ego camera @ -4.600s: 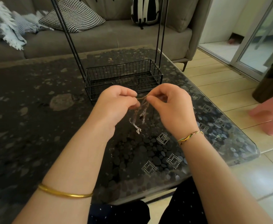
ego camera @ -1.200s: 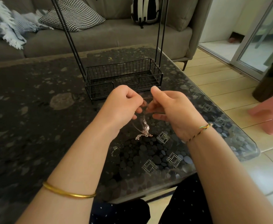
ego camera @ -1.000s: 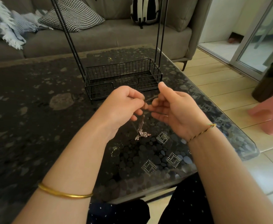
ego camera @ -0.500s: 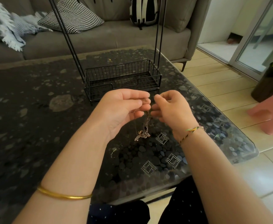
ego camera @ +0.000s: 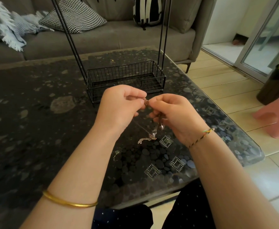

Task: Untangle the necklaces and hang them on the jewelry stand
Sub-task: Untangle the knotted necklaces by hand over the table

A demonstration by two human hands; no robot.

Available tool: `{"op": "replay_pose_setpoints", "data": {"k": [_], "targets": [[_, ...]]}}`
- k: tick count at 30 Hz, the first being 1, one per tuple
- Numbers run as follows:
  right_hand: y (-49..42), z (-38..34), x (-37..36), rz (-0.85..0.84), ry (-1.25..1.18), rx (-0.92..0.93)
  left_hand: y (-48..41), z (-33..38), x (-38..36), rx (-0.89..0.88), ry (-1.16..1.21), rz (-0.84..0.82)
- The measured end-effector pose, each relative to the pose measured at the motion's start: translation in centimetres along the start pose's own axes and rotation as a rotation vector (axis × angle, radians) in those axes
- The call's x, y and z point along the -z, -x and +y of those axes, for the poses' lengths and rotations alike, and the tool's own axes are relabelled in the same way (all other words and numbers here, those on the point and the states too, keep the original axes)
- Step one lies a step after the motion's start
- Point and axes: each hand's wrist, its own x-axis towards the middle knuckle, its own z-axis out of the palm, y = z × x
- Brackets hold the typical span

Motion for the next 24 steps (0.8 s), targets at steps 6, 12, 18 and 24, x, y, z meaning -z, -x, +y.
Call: {"op": "replay_pose_setpoints", "data": {"k": [6,12,18,24], "targets": [[-0.21,0.12,-0.04,-0.003,0.012,0.007,-0.07,-0.42,-0.14,-0.082,-0.185,0.01],[-0.14,0.26,0.03,0.007,0.137,0.074,-0.14,-0.63,0.02,-0.111,-0.23,-0.037],[0.08,0.02,-0.03,0.026,0.199,0.13,-0.21,-0.67,0.07,-0.156,-0.249,-0.04],[-0.04,0.03,-0.16,-0.003,0.104,0.034,-0.21,-0.6,0.0,-0.224,-0.332,-0.038]]}}
